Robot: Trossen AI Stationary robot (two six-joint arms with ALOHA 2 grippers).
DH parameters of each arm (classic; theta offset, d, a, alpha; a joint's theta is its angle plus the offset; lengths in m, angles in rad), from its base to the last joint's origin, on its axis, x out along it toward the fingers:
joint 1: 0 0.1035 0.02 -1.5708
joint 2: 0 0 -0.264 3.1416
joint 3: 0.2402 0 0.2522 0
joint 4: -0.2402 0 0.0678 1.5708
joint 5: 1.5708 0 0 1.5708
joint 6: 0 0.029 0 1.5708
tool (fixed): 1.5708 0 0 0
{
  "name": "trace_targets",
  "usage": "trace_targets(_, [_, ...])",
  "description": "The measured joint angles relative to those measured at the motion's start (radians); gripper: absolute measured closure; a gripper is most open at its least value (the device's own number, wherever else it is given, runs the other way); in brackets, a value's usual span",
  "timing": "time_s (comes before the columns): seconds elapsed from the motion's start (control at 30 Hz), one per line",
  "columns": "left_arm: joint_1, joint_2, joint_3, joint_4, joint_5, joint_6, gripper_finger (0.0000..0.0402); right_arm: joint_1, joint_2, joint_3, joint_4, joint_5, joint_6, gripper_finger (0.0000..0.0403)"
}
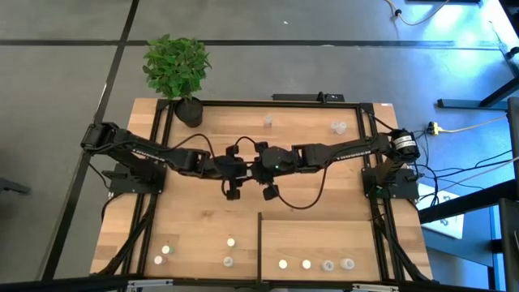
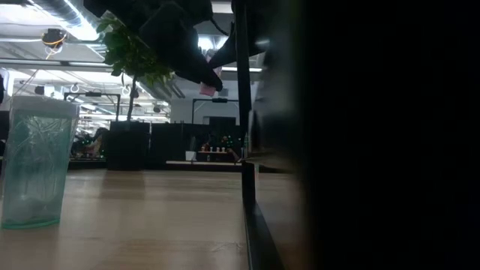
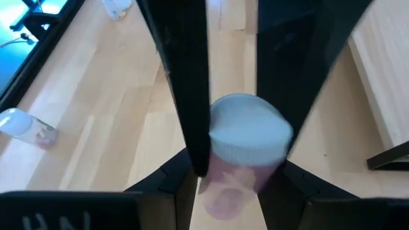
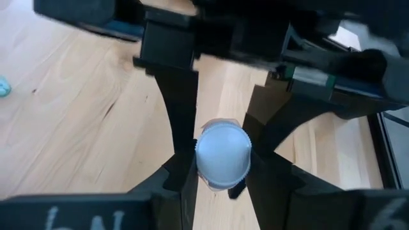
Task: Pick and place medicine bottles onto shelf by color
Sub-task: Put the top pink pill bottle on the shelf aligned with the other pink pill bottle
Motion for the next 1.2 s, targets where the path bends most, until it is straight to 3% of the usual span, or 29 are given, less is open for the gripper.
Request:
trace_targets(0.53, [-0.037,-0.013,0.001,-0.053,-0.001,-0.036,0.0266,0.001,0.0,-0.001,-0.071,-0.005,0.04,0.0289])
trace_targets(0.87, [-0.093,-0.152,0.001,-0.204,0.001,-0.14,0.0266,0.0,-0.021,-0.001,-0.147,0.005,0.11,0.0289])
trace_targets(1.2, [-0.174,-0.28,0.002,-0.261,-0.088,-0.157,0.0266,0.005,-0.144,-0.001,-0.261,0.003,0.197,0.0289])
